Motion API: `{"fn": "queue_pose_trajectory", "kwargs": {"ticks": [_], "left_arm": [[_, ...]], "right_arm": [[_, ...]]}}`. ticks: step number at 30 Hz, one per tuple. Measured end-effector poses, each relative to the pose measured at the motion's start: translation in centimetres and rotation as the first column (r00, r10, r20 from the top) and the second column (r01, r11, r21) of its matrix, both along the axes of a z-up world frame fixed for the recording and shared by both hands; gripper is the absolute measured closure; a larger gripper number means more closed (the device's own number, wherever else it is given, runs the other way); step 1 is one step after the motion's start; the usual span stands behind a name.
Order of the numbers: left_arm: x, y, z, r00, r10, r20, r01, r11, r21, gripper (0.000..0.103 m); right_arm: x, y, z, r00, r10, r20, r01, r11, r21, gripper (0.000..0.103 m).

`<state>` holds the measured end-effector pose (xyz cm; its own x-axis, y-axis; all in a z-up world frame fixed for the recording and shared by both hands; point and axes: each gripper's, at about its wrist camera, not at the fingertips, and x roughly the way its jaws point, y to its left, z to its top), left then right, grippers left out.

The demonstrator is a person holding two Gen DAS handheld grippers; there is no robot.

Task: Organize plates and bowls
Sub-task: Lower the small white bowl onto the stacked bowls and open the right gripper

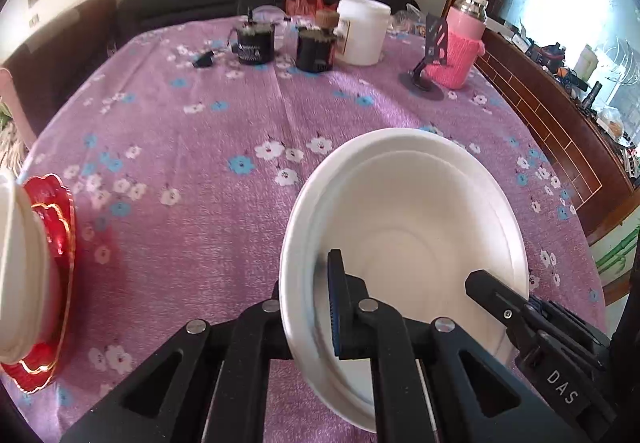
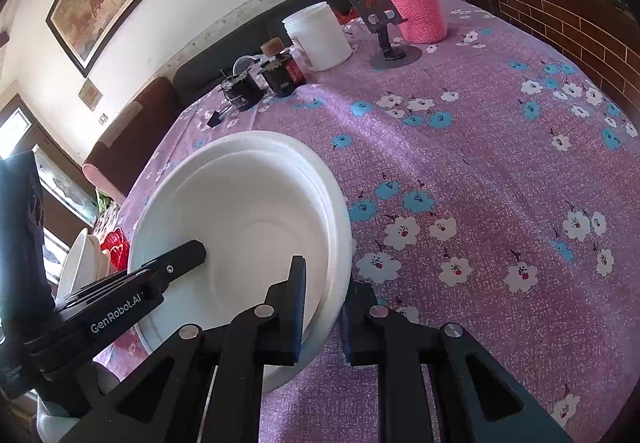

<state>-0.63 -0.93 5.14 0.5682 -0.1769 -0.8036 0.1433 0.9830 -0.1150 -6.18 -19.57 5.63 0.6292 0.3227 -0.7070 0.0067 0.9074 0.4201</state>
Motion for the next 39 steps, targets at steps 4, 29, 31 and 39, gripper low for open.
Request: {"fn": "queue_pose_trajectory", "kwargs": {"ticks": [4, 29, 31, 39], "left_arm": [[-1.1, 0.4, 0.8, 1.000, 0.016, 0.026, -0.016, 1.000, 0.019, 0.096], [-8.2, 15.9, 8.1, 0.915, 0.328, 0.236, -0.330, 0.944, -0.033, 0.095], [-8.3, 16.3, 8.1, 0.914, 0.331, 0.233, -0.334, 0.942, -0.032, 0.095], [-8.2, 17.2, 8.1, 0.908, 0.349, 0.232, -0.351, 0.936, -0.036, 0.095]], "right_arm": [[-0.5, 0.5, 0.7, 1.000, 0.012, 0.025, -0.012, 1.000, 0.003, 0.088], [-0.5, 17.0, 8.6, 0.934, 0.309, 0.177, -0.296, 0.950, -0.097, 0.089], [-0.4, 17.6, 8.8, 0.933, 0.314, 0.178, -0.298, 0.948, -0.110, 0.089], [-0.3, 18.8, 9.0, 0.927, 0.331, 0.175, -0.310, 0.941, -0.137, 0.089]]}}
